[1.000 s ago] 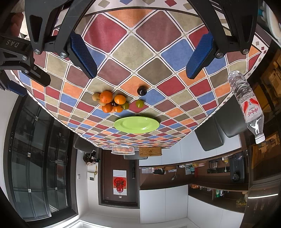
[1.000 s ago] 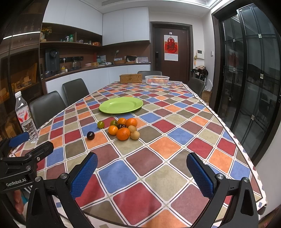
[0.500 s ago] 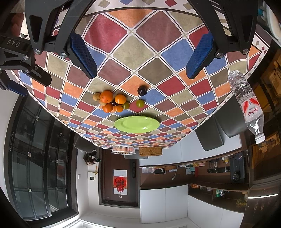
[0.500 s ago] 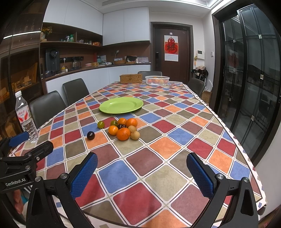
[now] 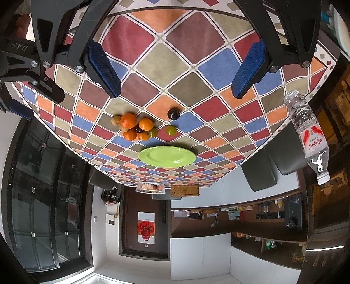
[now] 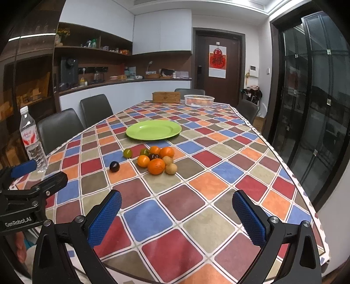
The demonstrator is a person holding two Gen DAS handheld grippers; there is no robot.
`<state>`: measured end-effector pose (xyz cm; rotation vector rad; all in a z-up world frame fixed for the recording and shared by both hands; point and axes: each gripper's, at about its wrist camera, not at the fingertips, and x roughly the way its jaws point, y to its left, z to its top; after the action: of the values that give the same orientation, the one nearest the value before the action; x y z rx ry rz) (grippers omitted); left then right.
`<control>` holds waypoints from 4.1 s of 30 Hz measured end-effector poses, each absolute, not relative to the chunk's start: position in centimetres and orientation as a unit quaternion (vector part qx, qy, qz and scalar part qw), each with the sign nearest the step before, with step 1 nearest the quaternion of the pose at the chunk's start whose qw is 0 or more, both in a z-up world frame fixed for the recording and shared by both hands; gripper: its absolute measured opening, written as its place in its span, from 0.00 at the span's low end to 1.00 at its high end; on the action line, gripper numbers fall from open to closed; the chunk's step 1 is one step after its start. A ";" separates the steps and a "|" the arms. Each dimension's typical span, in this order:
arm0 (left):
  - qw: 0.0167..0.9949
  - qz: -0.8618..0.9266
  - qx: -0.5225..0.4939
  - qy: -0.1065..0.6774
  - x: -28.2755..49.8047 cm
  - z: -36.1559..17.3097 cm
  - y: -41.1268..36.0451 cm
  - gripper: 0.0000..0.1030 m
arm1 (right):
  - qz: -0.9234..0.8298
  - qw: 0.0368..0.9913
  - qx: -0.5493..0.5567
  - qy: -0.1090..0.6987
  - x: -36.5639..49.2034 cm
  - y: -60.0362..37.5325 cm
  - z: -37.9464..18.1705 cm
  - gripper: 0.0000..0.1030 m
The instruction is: Organize fruits
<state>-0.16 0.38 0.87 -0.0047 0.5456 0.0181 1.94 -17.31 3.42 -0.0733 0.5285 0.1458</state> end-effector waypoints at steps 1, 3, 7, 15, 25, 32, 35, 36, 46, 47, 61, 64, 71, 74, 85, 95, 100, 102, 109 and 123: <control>0.963 0.010 0.000 0.269 0.0 0.8 0.4 1.00 | 0.073 0.962 -0.040 0.260 2.1 -17.2 3.2 0.99; 0.963 0.011 0.004 0.269 0.3 0.8 0.5 1.00 | 0.077 0.961 -0.043 0.261 2.6 -17.0 3.1 0.99; 0.963 0.013 0.010 0.268 1.2 0.5 0.8 1.00 | 0.085 0.960 -0.051 0.262 3.7 -16.6 2.8 0.99; 0.965 0.007 0.032 0.261 3.4 0.0 1.3 0.95 | 0.096 0.961 -0.082 0.247 6.1 -15.0 2.5 0.99; 0.962 -0.010 0.064 0.265 6.6 -1.2 1.8 0.89 | 0.111 0.954 -0.126 0.248 9.6 -12.6 1.3 0.96; 0.955 -0.033 0.077 0.285 9.1 -2.2 2.2 0.82 | 0.129 0.945 -0.145 0.262 11.9 -11.2 0.3 0.88; 0.951 -0.042 0.080 0.294 10.2 -2.7 2.1 0.79 | 0.136 0.940 -0.149 0.276 13.2 -10.8 -0.3 0.82; 0.950 -0.046 0.082 0.299 10.7 -3.0 2.1 0.76 | 0.137 0.938 -0.151 0.281 13.5 -10.7 -0.5 0.80; 0.931 -0.082 0.088 0.344 14.3 -5.1 1.9 0.64 | 0.141 0.923 -0.177 0.311 16.5 -9.7 -2.6 0.66; 0.929 -0.085 0.088 0.348 14.6 -5.3 1.9 0.62 | 0.140 0.922 -0.177 0.313 16.7 -9.7 -2.7 0.65; 0.911 -0.103 0.048 0.396 17.6 -7.1 2.2 0.43 | 0.145 0.908 -0.191 0.343 18.6 -9.0 -4.6 0.53; 0.907 -0.103 0.040 0.405 18.1 -7.4 2.1 0.37 | 0.145 0.906 -0.197 0.347 18.8 -8.9 -4.8 0.53; 0.903 -0.104 0.030 0.416 18.6 -7.7 2.0 0.29 | 0.146 0.900 -0.207 0.355 19.3 -8.7 -5.1 0.44; 0.902 -0.102 0.021 0.419 18.7 -7.8 2.2 0.28 | 0.146 0.900 -0.206 0.355 19.4 -8.7 -5.2 0.44; 0.907 -0.104 0.006 0.408 17.9 -6.6 1.9 0.27 | 0.171 0.902 -0.150 0.366 20.0 -10.2 -4.6 0.40; 0.922 -0.106 0.012 0.373 16.5 -3.7 1.3 0.27 | 0.190 0.911 -0.104 0.351 19.0 -11.1 -2.5 0.40; 0.929 -0.108 0.015 0.355 16.6 -2.1 1.2 0.27 | 0.195 0.916 -0.098 0.335 18.8 -11.2 -0.9 0.40; 0.930 -0.111 0.016 0.349 17.0 -1.6 1.1 0.27 | 0.197 0.918 -0.097 0.329 19.1 -11.2 -0.2 0.40; 0.935 -0.120 0.023 0.334 19.2 0.0 1.2 0.27 | 0.199 0.922 -0.098 0.318 21.2 -11.0 1.6 0.40; 0.925 -0.146 0.027 0.349 27.6 0.5 2.4 0.27 | 0.213 0.909 -0.099 0.343 29.3 -9.7 2.8 0.40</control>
<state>27.58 2.38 0.52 0.0559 0.7167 -0.2989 29.25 -9.70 2.80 -0.2040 0.7076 0.4396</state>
